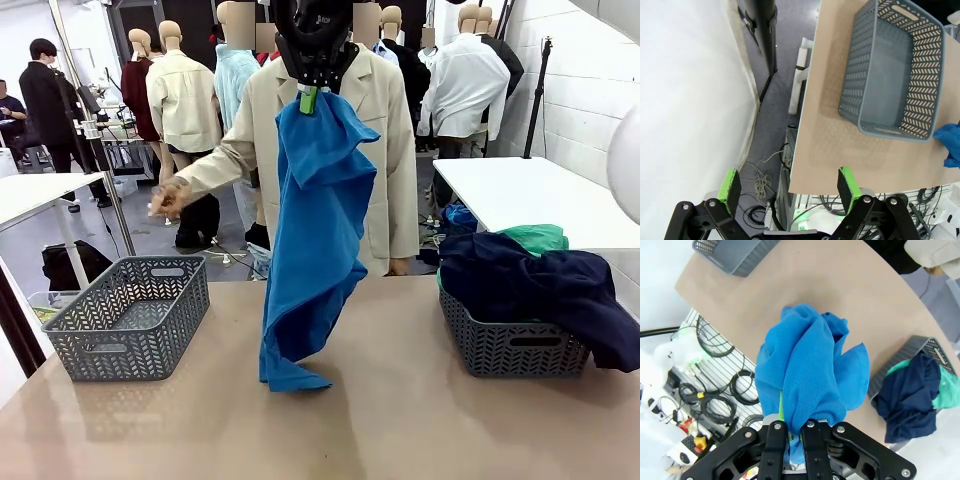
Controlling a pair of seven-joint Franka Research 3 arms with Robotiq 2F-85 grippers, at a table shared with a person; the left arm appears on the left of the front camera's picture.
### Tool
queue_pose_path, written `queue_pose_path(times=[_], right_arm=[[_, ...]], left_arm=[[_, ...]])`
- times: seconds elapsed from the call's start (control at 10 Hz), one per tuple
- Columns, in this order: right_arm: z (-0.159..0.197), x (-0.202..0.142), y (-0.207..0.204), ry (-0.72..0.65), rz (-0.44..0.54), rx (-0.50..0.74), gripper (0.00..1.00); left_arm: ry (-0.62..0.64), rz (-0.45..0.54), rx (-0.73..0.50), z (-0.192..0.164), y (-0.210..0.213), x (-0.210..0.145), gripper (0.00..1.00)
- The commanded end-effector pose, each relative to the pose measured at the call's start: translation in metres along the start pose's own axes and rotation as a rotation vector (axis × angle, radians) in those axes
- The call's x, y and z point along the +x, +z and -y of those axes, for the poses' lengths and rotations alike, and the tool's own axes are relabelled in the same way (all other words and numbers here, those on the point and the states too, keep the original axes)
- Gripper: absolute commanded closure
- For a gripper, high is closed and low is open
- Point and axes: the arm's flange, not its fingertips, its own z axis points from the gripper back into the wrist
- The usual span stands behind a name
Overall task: Sort the tops and bottoms.
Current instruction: Sort the clothes according to human instructions.
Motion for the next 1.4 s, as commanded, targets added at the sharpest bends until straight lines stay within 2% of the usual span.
queue_pose_path(times=[0.0,1.2,1.3], right_arm=[[0.001,-0.001,0.002,0.017,0.002,-0.003,1.00],[0.000,0.000,0.000,0.002,0.000,0.000,1.00],[-0.005,0.015,0.012,-0.055,0.146,0.113,1.00]], left_arm=[[0.012,-0.005,-0.004,0.000,0.003,0.002,0.00],[0.012,-0.005,-0.004,0.000,0.003,0.002,0.00],[0.012,-0.005,-0.004,0.000,0.003,0.002,0.00]])
